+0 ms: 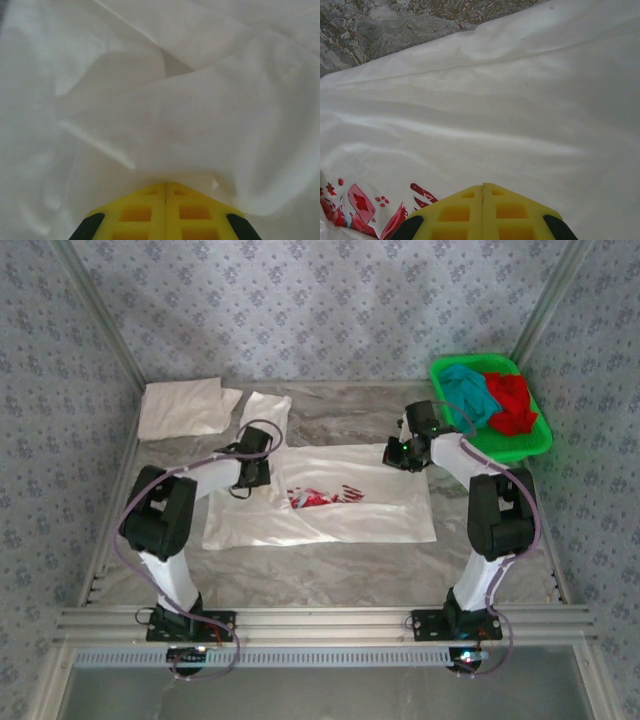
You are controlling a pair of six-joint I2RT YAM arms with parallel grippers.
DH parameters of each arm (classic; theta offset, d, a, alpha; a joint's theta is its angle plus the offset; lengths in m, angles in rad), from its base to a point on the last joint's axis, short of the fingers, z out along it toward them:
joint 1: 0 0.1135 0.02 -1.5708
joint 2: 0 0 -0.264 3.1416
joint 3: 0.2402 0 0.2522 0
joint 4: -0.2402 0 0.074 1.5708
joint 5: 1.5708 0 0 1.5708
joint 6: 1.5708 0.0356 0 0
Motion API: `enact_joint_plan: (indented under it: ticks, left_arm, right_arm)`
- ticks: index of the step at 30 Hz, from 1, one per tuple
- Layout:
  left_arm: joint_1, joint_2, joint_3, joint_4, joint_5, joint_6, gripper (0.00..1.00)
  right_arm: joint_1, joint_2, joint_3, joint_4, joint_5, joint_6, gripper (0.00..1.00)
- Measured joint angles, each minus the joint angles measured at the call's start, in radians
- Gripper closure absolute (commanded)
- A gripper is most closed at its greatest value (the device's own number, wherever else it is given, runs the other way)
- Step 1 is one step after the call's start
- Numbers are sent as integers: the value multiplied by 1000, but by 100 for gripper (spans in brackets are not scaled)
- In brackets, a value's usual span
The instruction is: Fold and stack the t-shirts
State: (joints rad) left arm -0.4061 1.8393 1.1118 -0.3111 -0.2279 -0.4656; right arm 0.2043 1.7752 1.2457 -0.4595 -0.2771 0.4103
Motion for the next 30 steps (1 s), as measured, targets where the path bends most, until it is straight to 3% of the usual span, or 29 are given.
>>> enact_joint_plan:
  ticks: [11,15,18,21,26,30]
  left_arm:
    - [-7,231,377,2,29,43,100]
    - [-8,290,444,-2,33,72,100]
    - [-5,257,395,11,32,82,92]
    - [3,114,237,35,27,84,89]
    - [25,-134,99,46,26,80,96]
    - [27,-154,31,84,29,66,100]
  right_arm:
    - [0,-50,-36,0,0,0,98]
    - [0,-53,-38,-2,0,0,98]
    - [0,-58,-38,-10,0,-2,98]
    - [0,-63,-38,-14,0,-8,98]
    - [9,-56,-31,-10,-1,-11,100]
    - [35,1,11,-4,0,-11,100]
